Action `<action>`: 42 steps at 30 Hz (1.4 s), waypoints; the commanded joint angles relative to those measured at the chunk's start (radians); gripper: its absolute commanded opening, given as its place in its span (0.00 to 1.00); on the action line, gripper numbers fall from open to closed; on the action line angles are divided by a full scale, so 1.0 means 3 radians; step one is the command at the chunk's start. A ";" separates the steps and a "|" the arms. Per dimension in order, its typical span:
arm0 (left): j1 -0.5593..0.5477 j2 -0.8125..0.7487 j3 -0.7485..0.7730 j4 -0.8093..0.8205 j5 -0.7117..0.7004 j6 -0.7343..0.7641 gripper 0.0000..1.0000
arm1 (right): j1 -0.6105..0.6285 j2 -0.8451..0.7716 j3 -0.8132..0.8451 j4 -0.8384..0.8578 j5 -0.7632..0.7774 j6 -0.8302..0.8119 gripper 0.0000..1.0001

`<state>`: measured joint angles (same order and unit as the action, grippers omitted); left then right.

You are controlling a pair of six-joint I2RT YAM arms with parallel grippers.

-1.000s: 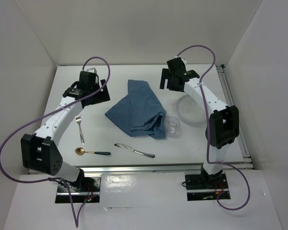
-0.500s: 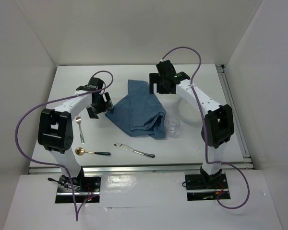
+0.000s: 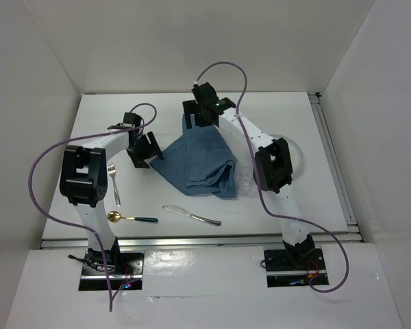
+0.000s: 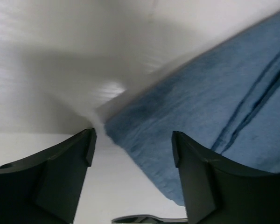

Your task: Set the dinner table for one person

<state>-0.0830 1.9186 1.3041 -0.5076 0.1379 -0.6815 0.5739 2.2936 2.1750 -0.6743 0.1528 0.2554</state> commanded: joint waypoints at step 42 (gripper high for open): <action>0.0317 -0.0295 0.0679 -0.0194 0.0911 0.0134 0.00 | 0.0342 0.0905 0.0967 0.1593 0.1184 -0.0826 0.01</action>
<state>0.0002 1.8801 1.4078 -0.5266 0.3851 -0.6788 0.6884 2.7483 2.4554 -0.2462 0.4931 0.0132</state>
